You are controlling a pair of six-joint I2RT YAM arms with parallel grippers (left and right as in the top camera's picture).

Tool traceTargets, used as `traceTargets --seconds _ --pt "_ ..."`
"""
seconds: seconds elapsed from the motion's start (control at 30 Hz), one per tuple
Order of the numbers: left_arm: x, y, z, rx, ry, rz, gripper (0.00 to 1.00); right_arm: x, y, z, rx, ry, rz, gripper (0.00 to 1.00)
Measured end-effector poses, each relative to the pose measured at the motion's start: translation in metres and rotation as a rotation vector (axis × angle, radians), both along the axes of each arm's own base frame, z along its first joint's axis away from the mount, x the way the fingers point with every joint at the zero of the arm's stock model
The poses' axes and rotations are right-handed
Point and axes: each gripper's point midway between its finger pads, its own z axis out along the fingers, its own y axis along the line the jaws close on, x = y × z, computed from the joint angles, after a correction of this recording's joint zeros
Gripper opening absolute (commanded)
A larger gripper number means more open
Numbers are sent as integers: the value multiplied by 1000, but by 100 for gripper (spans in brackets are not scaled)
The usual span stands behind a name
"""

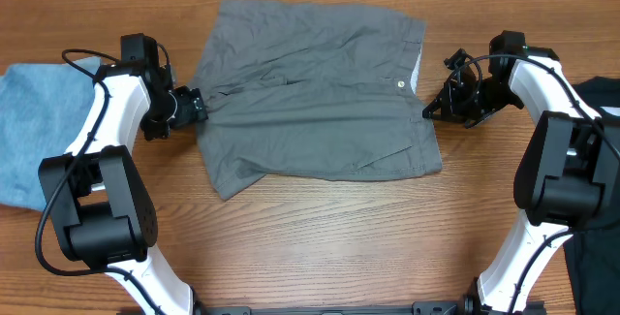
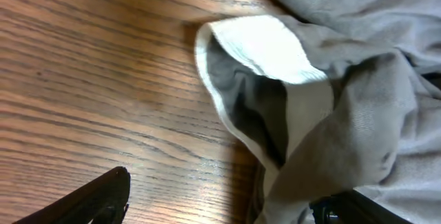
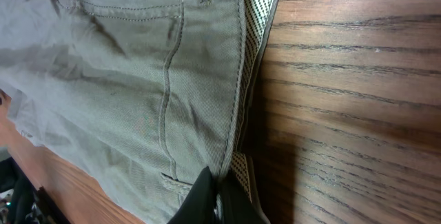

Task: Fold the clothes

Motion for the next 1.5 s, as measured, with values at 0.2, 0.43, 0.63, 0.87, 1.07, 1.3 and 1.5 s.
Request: traceTargets --seconds 0.2,0.43,0.63,0.87,1.07,1.3,1.5 --pt "-1 17 -9 90 -2 62 88 -1 -7 -5 -52 9 2 7" --pt "-5 20 -23 112 -9 66 90 2 -14 -9 -98 -2 0 85" --pt "19 11 17 47 -66 52 94 29 -25 1 -140 -47 -97 87" --pt "41 -42 122 -134 -285 -85 54 38 7 38 -38 -39 -107 8" --pt "13 -137 56 -226 -114 -322 50 21 67 27 -32 -50 70 4" --pt "2 -146 -5 -244 42 -329 68 6 66 -25 -108 -79 106 4" --pt "-6 -142 -16 -222 84 -376 71 -5 50 -38 -145 -72 79 4"
